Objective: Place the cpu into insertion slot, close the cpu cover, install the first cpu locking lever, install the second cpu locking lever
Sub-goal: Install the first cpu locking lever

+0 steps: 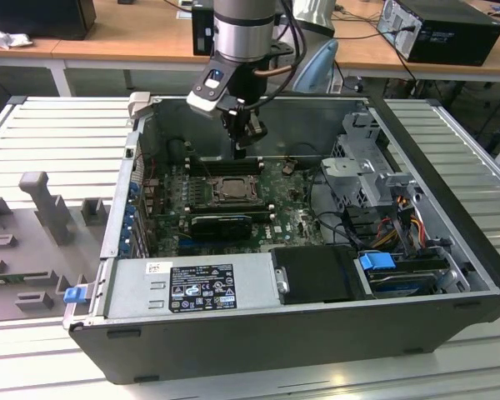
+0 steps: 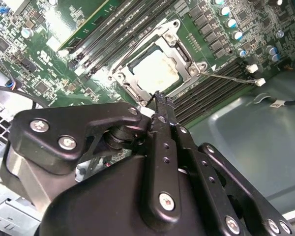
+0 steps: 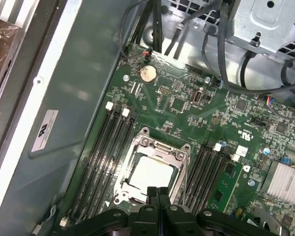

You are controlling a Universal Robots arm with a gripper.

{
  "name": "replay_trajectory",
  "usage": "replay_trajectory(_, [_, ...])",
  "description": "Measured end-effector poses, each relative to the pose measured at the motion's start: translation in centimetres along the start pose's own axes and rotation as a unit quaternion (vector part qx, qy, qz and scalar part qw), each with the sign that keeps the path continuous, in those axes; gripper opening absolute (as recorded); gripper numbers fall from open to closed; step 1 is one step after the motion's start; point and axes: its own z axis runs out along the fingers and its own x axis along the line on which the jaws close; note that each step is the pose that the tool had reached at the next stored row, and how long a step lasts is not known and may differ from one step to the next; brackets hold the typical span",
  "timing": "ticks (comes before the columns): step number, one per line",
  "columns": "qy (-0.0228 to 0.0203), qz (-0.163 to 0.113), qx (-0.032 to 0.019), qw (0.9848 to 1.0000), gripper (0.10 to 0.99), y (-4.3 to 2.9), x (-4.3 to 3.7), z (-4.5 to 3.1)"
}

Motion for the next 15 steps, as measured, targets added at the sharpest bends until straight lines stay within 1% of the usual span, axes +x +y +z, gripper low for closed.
replay_trajectory(7, [0.0002, -0.027, -0.0002, 0.9996, 0.106, 0.0, 0.0, 0.02])
replay_trajectory(12, [0.0005, -0.046, -0.0003, 0.9989, 0.106, 0.0, 0.0, 0.02])
replay_trajectory(15, [0.0007, -0.065, -0.0004, 0.9979, 0.106, 0.0, 0.0, 0.03])
